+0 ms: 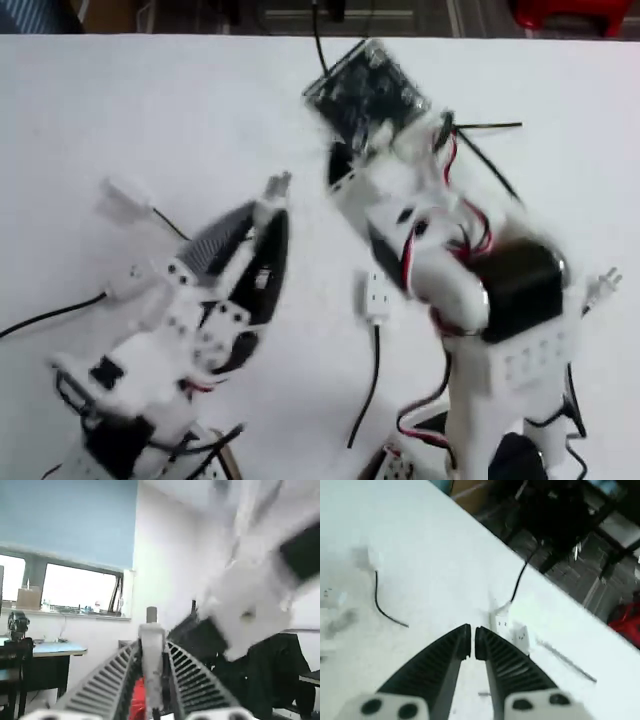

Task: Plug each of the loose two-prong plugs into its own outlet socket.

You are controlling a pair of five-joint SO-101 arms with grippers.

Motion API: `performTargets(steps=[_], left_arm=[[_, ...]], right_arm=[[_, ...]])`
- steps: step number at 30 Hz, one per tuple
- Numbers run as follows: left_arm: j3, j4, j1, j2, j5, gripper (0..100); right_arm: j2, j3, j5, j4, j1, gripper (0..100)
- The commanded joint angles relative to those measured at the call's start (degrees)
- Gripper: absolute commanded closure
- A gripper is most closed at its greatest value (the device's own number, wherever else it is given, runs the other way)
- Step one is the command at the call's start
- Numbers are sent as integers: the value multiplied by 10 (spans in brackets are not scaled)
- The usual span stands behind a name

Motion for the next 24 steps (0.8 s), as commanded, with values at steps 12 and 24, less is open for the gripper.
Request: performTargets(steps=[12,24], left_arm=[[-1,-6,5,5,-6,977],[0,-6,5,5,-6,977]], right_arm=[[-106,-109,41,0,-146,975],[-10,-109,45,56,-173,979]])
